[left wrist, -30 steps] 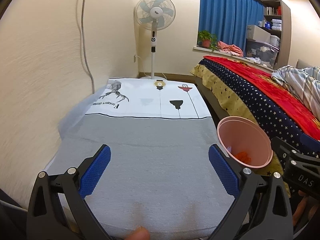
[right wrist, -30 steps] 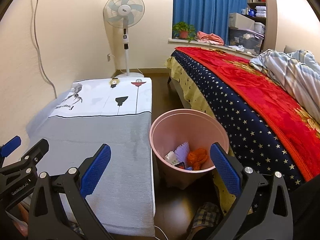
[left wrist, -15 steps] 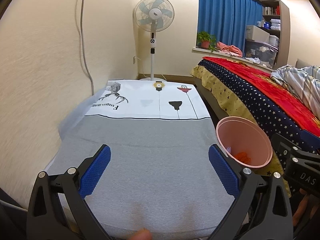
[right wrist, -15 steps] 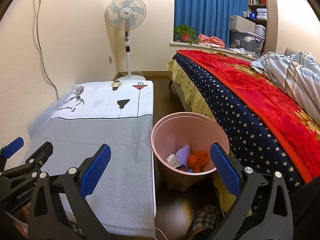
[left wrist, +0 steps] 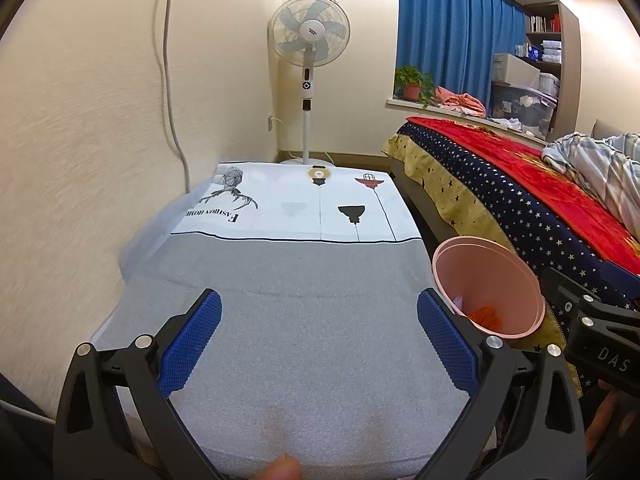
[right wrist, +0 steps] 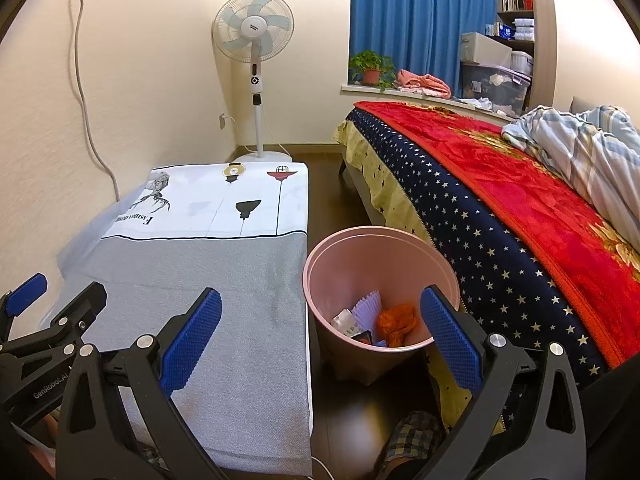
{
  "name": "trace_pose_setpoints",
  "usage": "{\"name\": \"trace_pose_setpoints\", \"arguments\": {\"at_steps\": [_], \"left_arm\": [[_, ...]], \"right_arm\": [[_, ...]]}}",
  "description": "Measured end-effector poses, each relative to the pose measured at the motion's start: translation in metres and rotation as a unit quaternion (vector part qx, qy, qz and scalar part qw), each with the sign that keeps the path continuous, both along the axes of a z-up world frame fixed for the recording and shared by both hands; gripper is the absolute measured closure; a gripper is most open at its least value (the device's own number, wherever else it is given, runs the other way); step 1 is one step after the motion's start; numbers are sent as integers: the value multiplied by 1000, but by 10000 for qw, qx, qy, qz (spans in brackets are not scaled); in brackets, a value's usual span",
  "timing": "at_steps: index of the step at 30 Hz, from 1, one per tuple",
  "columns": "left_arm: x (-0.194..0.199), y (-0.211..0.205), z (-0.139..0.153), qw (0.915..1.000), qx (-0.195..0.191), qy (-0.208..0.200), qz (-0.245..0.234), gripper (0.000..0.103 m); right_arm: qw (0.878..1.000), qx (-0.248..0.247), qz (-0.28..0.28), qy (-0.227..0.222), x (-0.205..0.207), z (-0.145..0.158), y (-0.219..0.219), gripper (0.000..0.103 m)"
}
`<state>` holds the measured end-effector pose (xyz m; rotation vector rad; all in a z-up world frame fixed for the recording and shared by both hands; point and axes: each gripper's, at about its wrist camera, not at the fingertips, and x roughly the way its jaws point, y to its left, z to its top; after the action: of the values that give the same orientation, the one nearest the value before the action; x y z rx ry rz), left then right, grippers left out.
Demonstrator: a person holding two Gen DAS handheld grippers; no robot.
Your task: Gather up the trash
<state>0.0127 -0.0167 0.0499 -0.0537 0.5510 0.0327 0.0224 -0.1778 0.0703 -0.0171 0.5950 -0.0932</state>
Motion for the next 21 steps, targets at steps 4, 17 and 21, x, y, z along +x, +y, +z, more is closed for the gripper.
{"name": "trace_pose_setpoints", "arguments": {"at_steps": [4, 17, 21], "left_arm": [[-1, 0, 0, 10000, 39, -5, -2, 8], [-1, 0, 1, 10000, 31, -23, 16, 8], [-1, 1, 1, 10000, 4, -34, 16, 8]], "right_arm": [[10000, -2, 1, -8, 0, 0, 0, 5], [10000, 0, 17, 7, 1, 0, 2, 5], [10000, 1, 14, 7, 1, -1, 2, 5]]}}
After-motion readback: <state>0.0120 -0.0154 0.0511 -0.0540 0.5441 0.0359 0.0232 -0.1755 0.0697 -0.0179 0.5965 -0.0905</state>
